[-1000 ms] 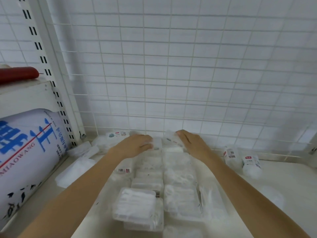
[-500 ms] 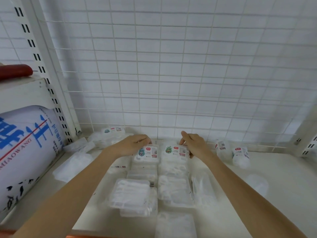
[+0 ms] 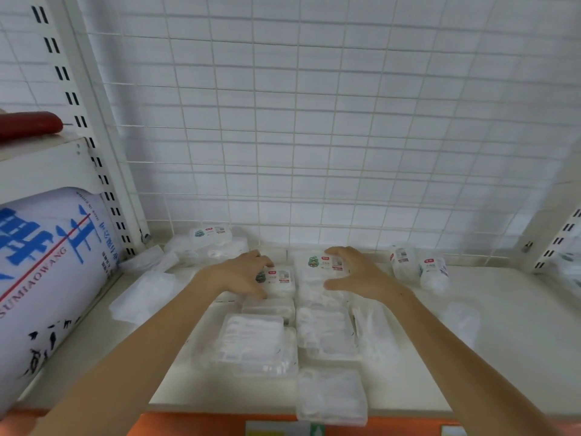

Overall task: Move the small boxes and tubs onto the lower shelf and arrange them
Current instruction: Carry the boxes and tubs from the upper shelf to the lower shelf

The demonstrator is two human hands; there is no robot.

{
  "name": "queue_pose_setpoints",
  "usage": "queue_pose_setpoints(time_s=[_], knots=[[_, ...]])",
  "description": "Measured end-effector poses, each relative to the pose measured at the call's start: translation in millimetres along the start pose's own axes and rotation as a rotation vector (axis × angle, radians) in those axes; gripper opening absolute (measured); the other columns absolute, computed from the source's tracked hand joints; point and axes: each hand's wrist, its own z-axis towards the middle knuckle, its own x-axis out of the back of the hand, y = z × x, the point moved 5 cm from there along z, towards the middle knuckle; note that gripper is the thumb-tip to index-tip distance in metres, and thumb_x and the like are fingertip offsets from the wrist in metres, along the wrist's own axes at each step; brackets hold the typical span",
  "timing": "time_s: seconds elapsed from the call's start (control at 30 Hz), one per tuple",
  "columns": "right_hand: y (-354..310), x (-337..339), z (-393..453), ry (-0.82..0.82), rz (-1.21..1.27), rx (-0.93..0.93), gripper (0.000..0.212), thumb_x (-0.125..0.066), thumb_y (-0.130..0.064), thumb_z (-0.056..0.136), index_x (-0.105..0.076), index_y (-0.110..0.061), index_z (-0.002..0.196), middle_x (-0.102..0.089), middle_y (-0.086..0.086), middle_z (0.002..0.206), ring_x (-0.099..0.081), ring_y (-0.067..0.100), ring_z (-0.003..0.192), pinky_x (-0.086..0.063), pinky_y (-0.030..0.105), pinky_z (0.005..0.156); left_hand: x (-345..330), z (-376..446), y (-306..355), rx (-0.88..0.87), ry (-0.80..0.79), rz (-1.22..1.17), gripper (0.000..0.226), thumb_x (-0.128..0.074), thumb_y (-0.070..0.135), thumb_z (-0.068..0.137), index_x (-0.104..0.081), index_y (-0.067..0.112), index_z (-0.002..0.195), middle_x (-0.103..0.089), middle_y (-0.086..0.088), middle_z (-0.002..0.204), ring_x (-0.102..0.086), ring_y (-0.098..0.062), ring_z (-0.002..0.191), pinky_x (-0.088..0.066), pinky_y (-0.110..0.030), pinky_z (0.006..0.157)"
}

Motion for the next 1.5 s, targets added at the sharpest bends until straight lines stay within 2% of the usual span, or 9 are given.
queue_pose_setpoints(time_s=[0.27,0.5,0.6,0.8,0.97,1.07,1.3,1.4,1.5], knots=[[-7.7,27.2,-44.8,0.308,-0.226,0.097,0.064,-0.071,-0.022,0.075,-0.039,-0.022,0.131,-0.03,-0.012,0.114,-0.032,0.008,0.11,-0.029,0.02,0.088,21.0,-24.2,16.2,-0.243,0.545,0.037,0.068,-0.071,0.023,0.072,-0.041,0.022,0.134,-0.037,0.0,0.123,-0.034,-0.017,0.117,-0.026,-0.026,0.094],[24.1,64.0,-138.0,0.514,-0.267,0.039,0.067,-0.077,-0.022,0.071,-0.044,-0.02,0.13,-0.038,-0.009,0.12,-0.031,0.013,0.111,-0.028,0.022,0.092,17.8,-56.2,69.3,-0.416,0.653,-0.124,0.07,-0.076,0.026,0.072,-0.041,0.018,0.132,-0.038,0.008,0.123,-0.03,-0.002,0.109,-0.029,-0.02,0.096],[46.2,75.7,-185.9,0.56,-0.316,-0.001,0.067,-0.079,-0.019,0.069,-0.047,-0.017,0.128,-0.044,0.0,0.122,-0.034,0.015,0.105,-0.027,0.022,0.086,7.3,-68.0,110.2,-0.502,0.626,-0.2,0.067,-0.077,0.026,0.071,-0.043,0.021,0.128,-0.036,0.012,0.117,-0.03,0.001,0.107,-0.026,-0.008,0.091],[94.7,102.5,-304.5,0.645,-0.316,-0.135,0.068,-0.081,-0.014,0.064,-0.051,-0.014,0.125,-0.045,-0.001,0.115,-0.034,0.011,0.101,-0.03,0.024,0.086,-45.0,-66.0,221.0,-0.658,0.49,-0.239,0.075,-0.055,0.057,0.063,-0.047,0.019,0.127,-0.038,0.008,0.116,-0.031,0.001,0.11,-0.019,0.002,0.093],[135.7,116.5,-402.3,0.663,-0.321,-0.238,0.068,-0.08,-0.016,0.066,-0.05,-0.016,0.127,-0.039,-0.009,0.115,-0.034,0.01,0.107,-0.032,0.025,0.088,-101.1,-64.2,307.1,-0.727,0.418,-0.307,0.074,-0.058,0.055,0.062,-0.05,0.017,0.126,-0.039,0.008,0.114,-0.035,-0.002,0.107,-0.019,0.002,0.093],[166.8,122.1,-467.1,0.707,-0.318,-0.318,0.069,-0.082,-0.016,0.064,-0.051,-0.014,0.126,-0.042,-0.006,0.115,-0.038,0.013,0.106,-0.041,0.031,0.088,-142.6,-66.8,362.2,-0.768,0.348,-0.338,0.076,-0.058,0.055,0.063,-0.049,0.013,0.126,-0.039,0.007,0.115,-0.033,0.001,0.106,-0.02,0.003,0.091],[219.7,131.0,-581.2,0.755,-0.245,-0.543,0.071,-0.08,-0.019,0.067,-0.048,-0.017,0.13,-0.046,0.003,0.131,-0.042,0.02,0.118,-0.038,0.03,0.098,-211.5,-63.5,464.7,-0.818,0.255,-0.357,0.079,-0.055,0.056,0.061,-0.054,0.004,0.12,-0.042,0.004,0.117,-0.033,0.003,0.108,-0.023,-0.006,0.091],[236.3,136.5,-610.1,0.796,-0.219,-0.6,0.072,-0.079,-0.02,0.069,-0.044,-0.022,0.132,-0.044,-0.001,0.13,-0.037,0.016,0.118,-0.032,0.024,0.094,-224.0,-54.8,499.3,-0.839,0.232,-0.344,0.081,-0.054,0.059,0.058,-0.052,0.01,0.123,-0.04,0.008,0.118,-0.03,0.006,0.108,-0.024,-0.009,0.092],[256.0,148.4,-622.5,0.798,-0.188,-0.637,0.071,-0.077,-0.021,0.072,-0.041,-0.026,0.133,-0.04,-0.006,0.127,-0.03,0.006,0.114,-0.033,0.023,0.096,-222.9,-41.4,531.7,-0.869,0.22,-0.347,0.077,-0.058,0.057,0.058,-0.049,0.018,0.124,-0.039,0.01,0.121,-0.032,0.004,0.111,-0.023,-0.002,0.089]])
